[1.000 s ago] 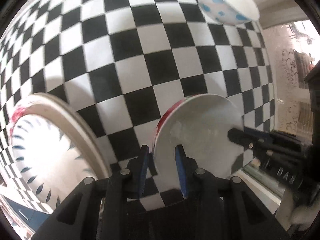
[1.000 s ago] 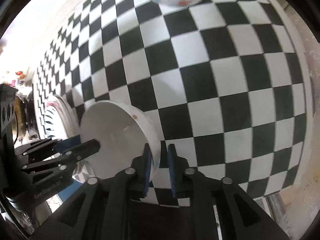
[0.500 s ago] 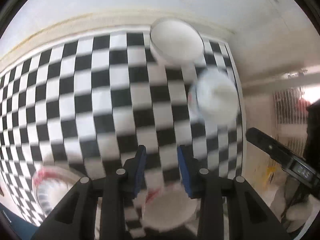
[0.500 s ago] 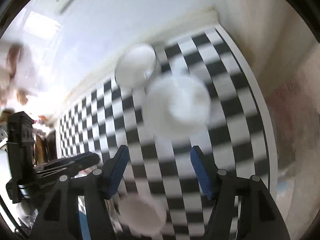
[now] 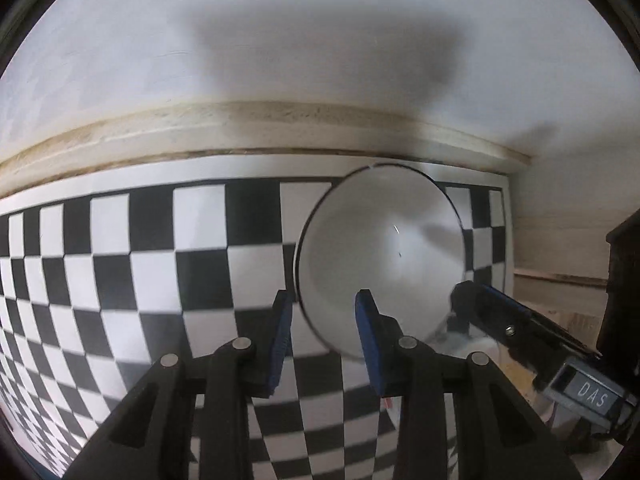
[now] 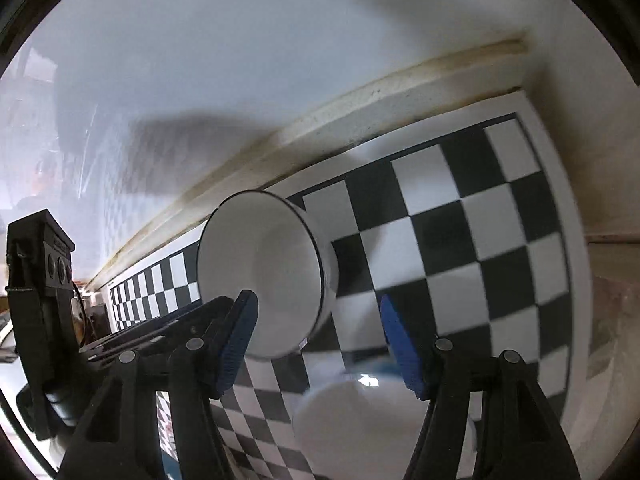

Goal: Organize plates and bowls
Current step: 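Grip the rims of the nested white bowls with the right gripper and lift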

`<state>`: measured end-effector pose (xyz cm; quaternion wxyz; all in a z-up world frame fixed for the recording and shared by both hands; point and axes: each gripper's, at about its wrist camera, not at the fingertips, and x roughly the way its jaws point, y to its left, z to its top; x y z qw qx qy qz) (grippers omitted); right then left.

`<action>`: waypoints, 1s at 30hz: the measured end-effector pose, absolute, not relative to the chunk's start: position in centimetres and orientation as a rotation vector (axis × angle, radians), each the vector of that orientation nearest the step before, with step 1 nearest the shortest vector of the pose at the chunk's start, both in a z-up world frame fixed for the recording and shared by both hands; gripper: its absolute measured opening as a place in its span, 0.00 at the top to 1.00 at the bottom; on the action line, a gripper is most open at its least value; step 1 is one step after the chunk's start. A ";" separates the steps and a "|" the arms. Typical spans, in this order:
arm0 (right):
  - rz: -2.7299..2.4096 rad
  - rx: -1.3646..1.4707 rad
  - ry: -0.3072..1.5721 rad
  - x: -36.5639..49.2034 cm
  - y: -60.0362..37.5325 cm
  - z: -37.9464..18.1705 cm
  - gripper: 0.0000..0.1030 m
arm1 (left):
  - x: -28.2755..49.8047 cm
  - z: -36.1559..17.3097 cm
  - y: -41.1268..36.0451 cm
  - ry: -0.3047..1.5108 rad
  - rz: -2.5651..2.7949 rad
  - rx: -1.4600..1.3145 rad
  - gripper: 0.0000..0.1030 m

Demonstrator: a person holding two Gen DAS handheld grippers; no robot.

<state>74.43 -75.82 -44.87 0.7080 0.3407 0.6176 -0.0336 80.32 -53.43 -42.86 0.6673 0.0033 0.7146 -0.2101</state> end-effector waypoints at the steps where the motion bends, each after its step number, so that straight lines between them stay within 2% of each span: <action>1: -0.070 0.767 1.377 74.6 -75.8 -45.4 0.37 | 80.2 -43.2 -53.6 1.610 -0.474 0.017 0.71; 3: -0.061 0.783 1.385 75.1 -75.7 -46.2 0.43 | 80.4 -43.6 -53.8 1.605 -0.475 0.030 0.71; 5: -0.051 0.790 1.397 75.0 -75.2 -46.9 0.64 | 80.6 -43.9 -54.1 1.606 -0.484 0.036 0.73; 9: -0.095 0.735 1.440 75.3 -74.6 -48.0 0.86 | 80.9 -44.3 -54.3 1.599 -0.476 0.051 0.78; 22: -0.097 0.714 1.432 74.9 -73.3 -47.6 0.89 | 79.7 -42.3 -54.0 1.554 -0.486 0.052 0.79; 30: -0.089 0.665 1.390 73.2 -72.0 -43.6 0.89 | 77.7 -39.4 -53.5 1.504 -0.519 0.059 0.79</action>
